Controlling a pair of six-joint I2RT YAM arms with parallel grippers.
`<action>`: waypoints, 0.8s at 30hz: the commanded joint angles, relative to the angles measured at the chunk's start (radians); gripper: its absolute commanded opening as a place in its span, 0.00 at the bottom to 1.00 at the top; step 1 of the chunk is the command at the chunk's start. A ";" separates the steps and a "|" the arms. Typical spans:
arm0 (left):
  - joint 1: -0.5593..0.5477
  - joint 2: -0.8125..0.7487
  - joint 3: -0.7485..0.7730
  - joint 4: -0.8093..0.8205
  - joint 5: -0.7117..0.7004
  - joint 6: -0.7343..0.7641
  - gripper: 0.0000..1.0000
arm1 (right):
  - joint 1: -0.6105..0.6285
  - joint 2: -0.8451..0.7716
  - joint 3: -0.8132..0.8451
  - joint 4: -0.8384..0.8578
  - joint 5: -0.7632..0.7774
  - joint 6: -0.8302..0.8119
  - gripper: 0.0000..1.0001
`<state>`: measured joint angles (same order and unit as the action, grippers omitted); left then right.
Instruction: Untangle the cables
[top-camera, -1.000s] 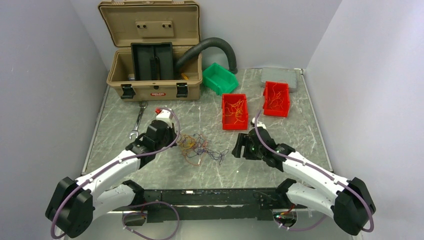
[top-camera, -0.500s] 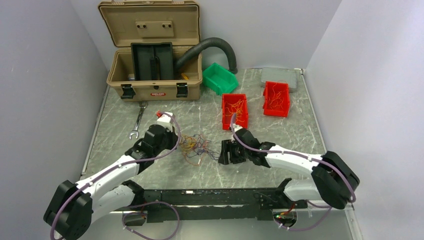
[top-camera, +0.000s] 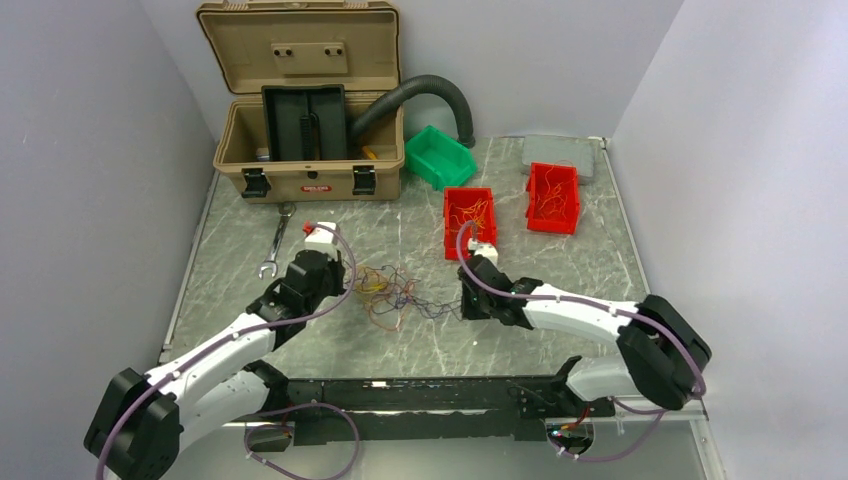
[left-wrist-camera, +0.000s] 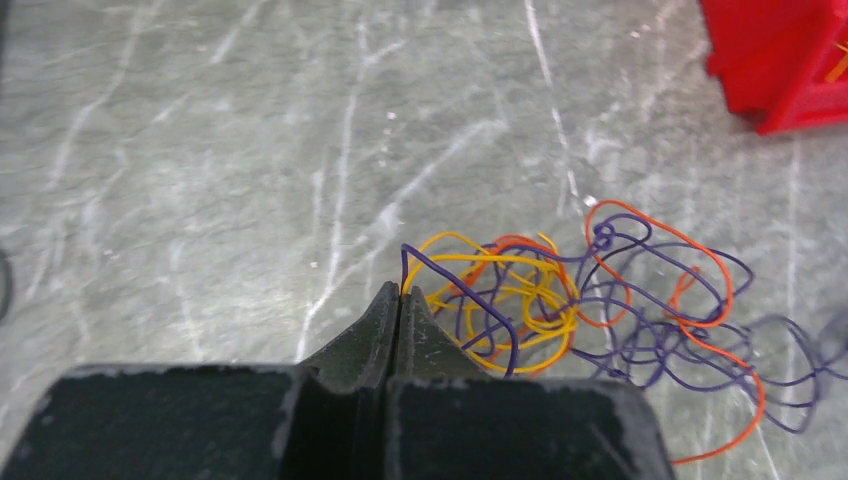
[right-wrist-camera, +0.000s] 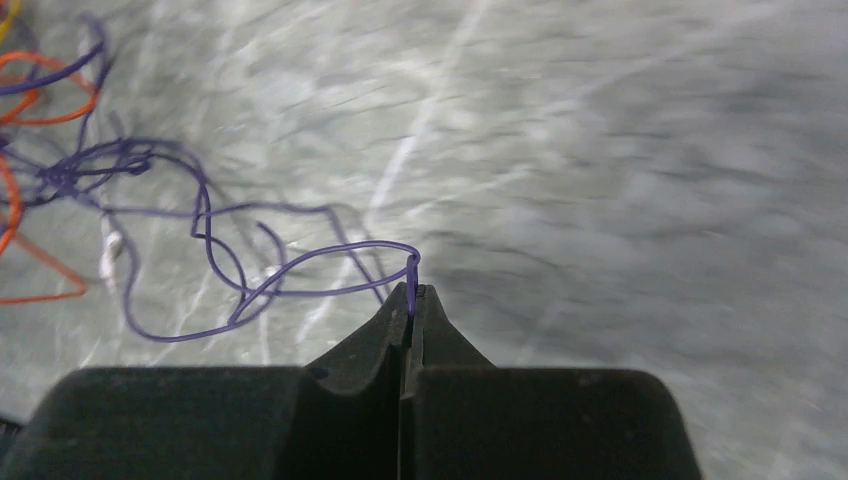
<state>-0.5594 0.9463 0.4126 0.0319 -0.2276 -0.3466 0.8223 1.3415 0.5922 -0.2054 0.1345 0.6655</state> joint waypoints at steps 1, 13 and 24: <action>0.003 -0.040 0.016 -0.064 -0.187 -0.060 0.00 | -0.030 -0.117 0.035 -0.195 0.284 0.098 0.00; 0.005 -0.093 0.004 -0.125 -0.320 -0.148 0.00 | -0.341 -0.524 -0.047 -0.441 0.397 0.254 0.00; 0.006 -0.085 0.015 -0.142 -0.325 -0.154 0.00 | -0.348 -0.634 0.014 -0.509 0.449 0.209 0.00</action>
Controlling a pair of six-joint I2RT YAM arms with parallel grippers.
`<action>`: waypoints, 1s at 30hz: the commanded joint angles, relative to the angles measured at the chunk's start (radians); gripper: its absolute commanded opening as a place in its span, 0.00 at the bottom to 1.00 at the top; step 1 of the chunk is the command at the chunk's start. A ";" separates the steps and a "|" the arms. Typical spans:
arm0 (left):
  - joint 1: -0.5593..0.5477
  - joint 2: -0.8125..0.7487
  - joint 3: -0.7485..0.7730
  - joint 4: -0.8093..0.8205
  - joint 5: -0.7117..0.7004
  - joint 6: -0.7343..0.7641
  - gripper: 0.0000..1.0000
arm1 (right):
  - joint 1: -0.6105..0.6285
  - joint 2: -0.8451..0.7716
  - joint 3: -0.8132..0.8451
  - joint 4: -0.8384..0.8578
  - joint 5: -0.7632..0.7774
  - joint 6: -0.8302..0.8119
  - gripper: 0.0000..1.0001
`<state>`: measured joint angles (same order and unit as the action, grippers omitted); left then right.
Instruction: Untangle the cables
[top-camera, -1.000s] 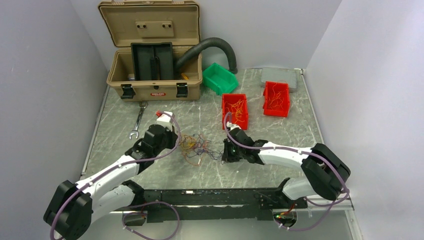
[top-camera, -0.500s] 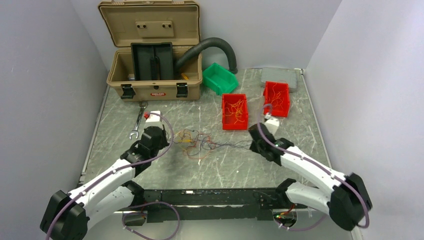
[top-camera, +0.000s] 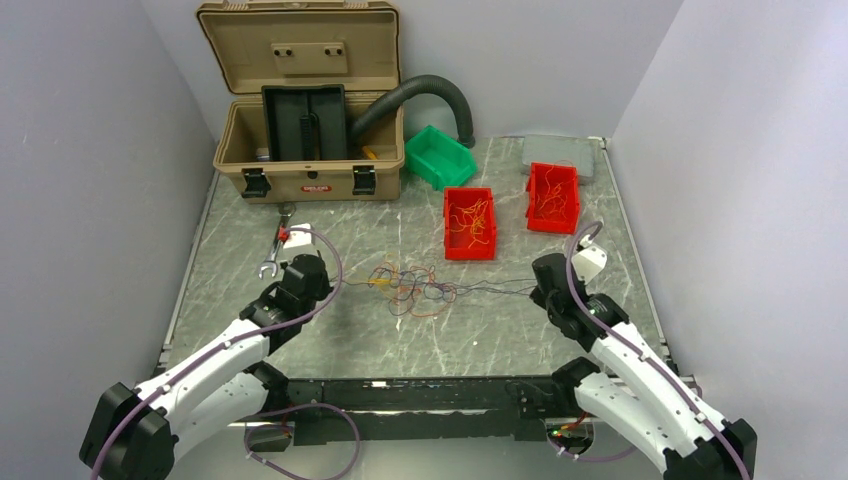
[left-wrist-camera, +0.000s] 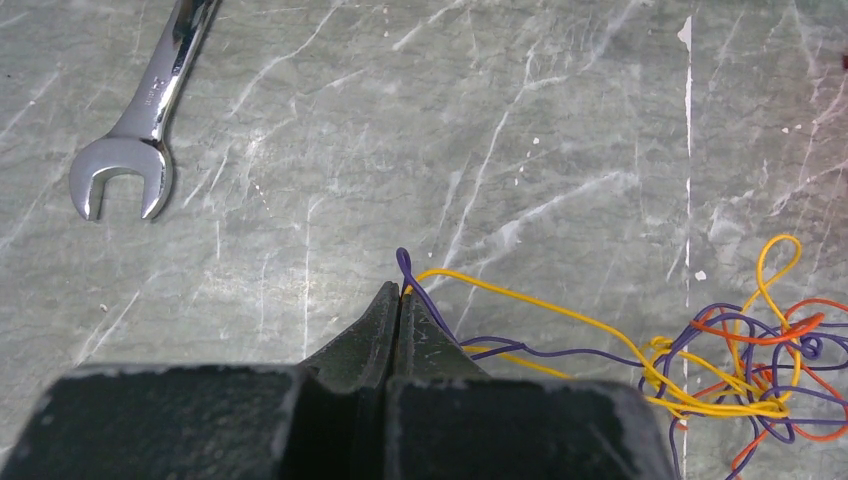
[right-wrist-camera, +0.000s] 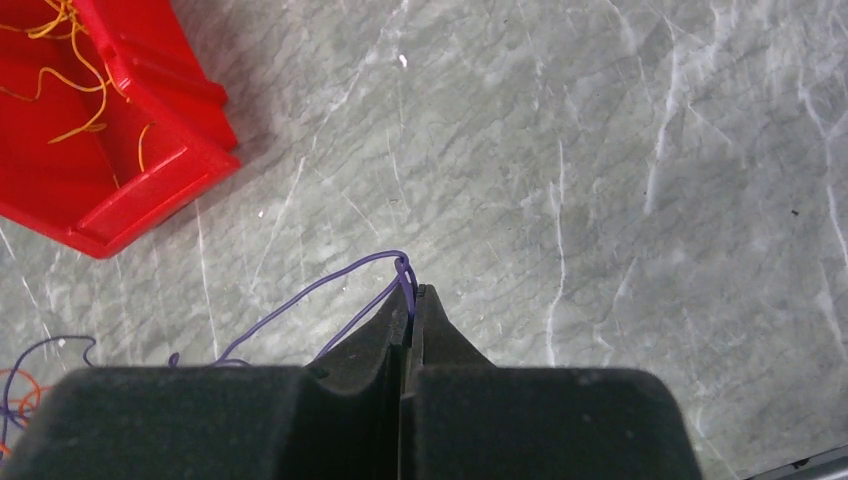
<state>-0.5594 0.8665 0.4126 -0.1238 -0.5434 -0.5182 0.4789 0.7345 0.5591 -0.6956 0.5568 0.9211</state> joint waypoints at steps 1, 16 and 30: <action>0.006 -0.003 0.014 0.025 0.013 0.033 0.00 | -0.005 -0.033 0.045 0.012 -0.001 -0.078 0.00; 0.003 -0.071 0.014 0.183 0.465 0.191 0.50 | -0.004 0.000 0.247 0.250 -0.596 -0.472 0.00; -0.164 0.228 0.246 0.341 0.675 0.315 0.86 | -0.003 0.063 0.399 0.231 -0.699 -0.501 0.00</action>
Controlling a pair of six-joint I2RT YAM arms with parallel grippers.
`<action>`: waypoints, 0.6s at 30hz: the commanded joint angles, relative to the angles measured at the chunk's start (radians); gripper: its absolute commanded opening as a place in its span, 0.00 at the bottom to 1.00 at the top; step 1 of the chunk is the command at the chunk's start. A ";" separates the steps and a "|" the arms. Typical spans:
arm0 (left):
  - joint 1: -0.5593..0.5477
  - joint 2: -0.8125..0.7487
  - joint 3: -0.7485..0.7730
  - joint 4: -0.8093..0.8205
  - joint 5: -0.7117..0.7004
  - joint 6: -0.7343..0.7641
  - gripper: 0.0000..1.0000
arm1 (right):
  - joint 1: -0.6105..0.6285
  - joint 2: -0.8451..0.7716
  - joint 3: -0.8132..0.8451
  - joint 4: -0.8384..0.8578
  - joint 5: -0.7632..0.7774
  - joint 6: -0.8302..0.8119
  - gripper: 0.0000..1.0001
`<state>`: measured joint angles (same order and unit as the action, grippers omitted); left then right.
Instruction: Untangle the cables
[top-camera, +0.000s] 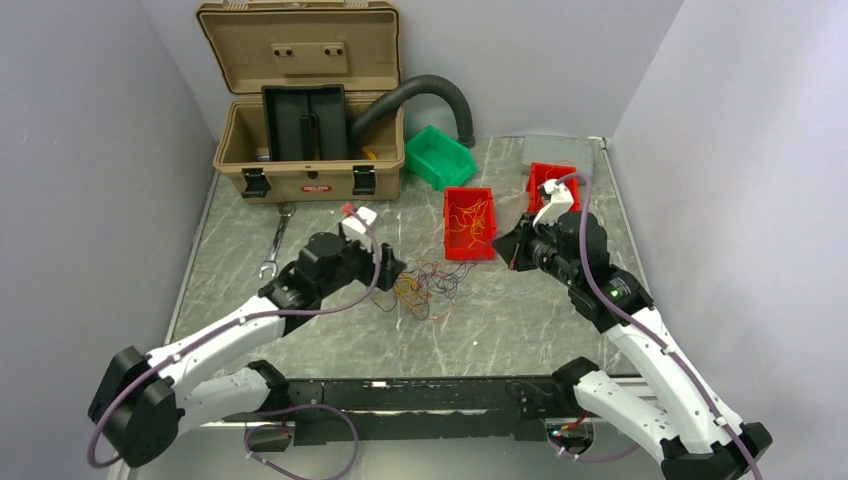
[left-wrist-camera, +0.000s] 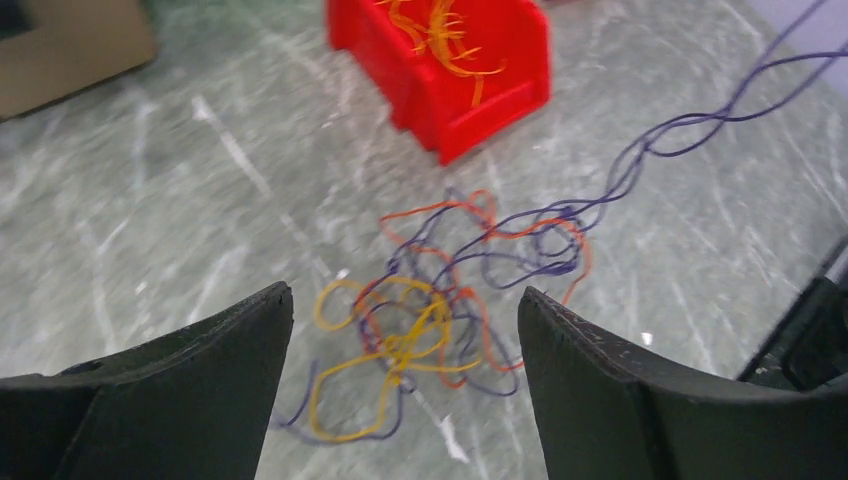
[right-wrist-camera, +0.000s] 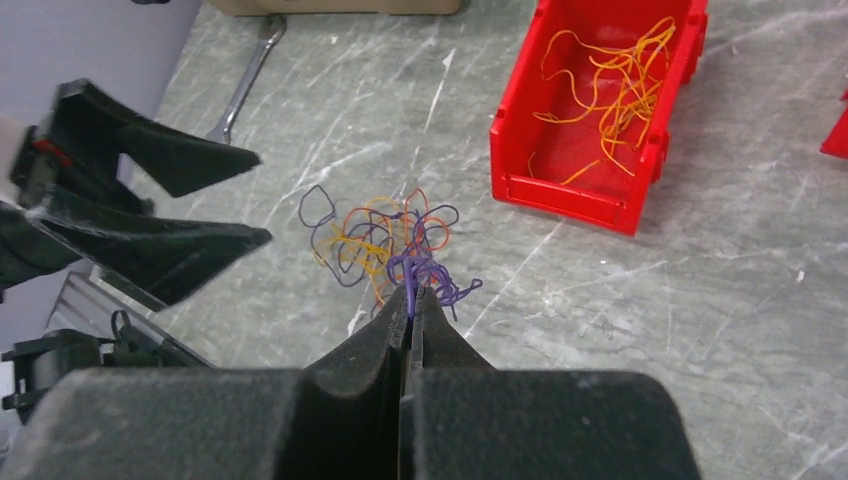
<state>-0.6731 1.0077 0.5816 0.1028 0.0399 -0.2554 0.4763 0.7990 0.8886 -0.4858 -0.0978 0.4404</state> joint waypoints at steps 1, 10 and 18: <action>-0.054 0.128 0.100 0.119 0.086 0.030 0.90 | -0.002 -0.002 0.075 0.024 -0.046 -0.019 0.00; -0.043 0.487 0.339 0.018 0.284 -0.120 0.92 | -0.001 -0.032 0.061 0.032 -0.052 -0.003 0.00; -0.060 0.536 0.341 0.077 0.390 -0.076 0.94 | -0.002 -0.054 0.028 0.038 -0.038 0.015 0.00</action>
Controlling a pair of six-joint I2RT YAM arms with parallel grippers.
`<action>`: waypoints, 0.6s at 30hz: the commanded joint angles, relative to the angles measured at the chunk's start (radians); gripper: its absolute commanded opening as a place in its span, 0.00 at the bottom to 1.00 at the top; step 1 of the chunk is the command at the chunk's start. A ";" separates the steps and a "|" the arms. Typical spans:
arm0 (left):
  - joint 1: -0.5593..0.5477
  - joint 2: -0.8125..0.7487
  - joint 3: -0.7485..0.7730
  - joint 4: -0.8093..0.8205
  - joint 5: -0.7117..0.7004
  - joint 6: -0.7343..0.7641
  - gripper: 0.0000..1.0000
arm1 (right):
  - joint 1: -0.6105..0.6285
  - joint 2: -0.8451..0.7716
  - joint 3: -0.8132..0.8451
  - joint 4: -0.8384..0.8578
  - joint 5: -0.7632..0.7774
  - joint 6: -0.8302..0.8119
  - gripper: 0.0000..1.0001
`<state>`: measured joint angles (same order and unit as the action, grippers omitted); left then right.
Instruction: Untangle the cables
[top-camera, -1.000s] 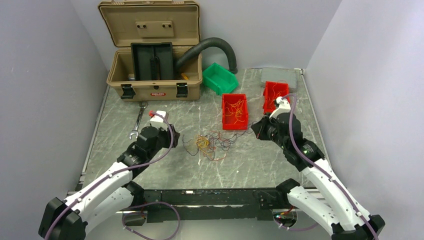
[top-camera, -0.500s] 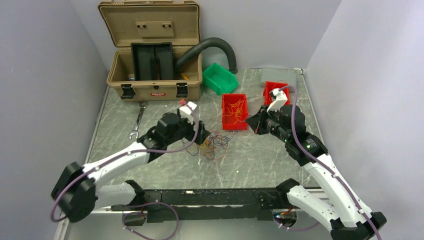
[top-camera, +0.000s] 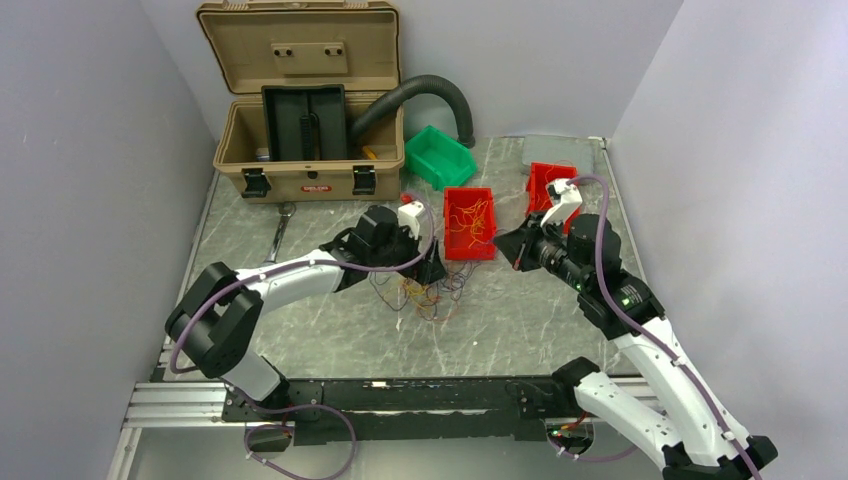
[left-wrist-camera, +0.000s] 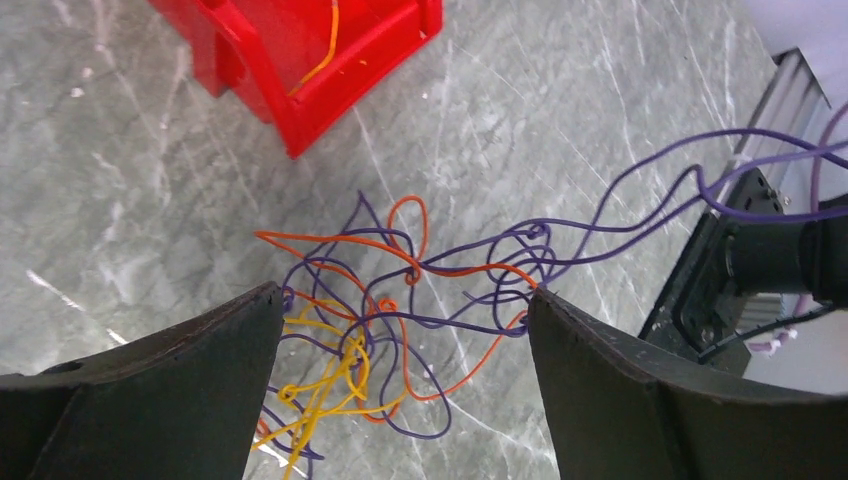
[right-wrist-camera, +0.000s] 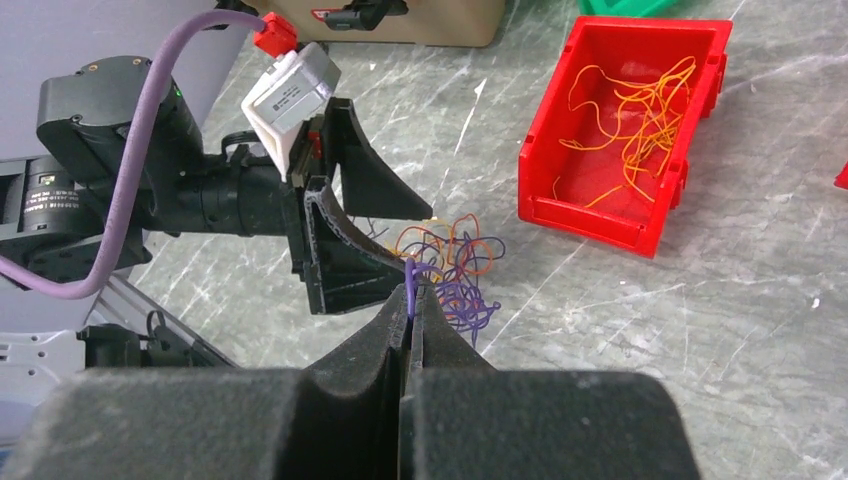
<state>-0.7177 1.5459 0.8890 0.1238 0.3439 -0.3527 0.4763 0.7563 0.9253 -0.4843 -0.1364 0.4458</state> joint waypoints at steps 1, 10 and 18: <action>-0.023 -0.010 0.025 0.066 0.079 0.031 0.95 | -0.001 -0.010 -0.009 0.037 0.004 0.011 0.00; -0.134 -0.135 -0.058 0.164 -0.107 0.133 0.95 | -0.002 0.012 -0.016 0.055 -0.003 0.024 0.00; -0.183 -0.041 0.056 0.045 -0.340 0.129 0.85 | -0.001 0.009 -0.017 0.073 -0.022 0.034 0.00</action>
<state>-0.9012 1.4704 0.8818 0.1963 0.1394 -0.2314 0.4763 0.7784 0.9131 -0.4759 -0.1394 0.4644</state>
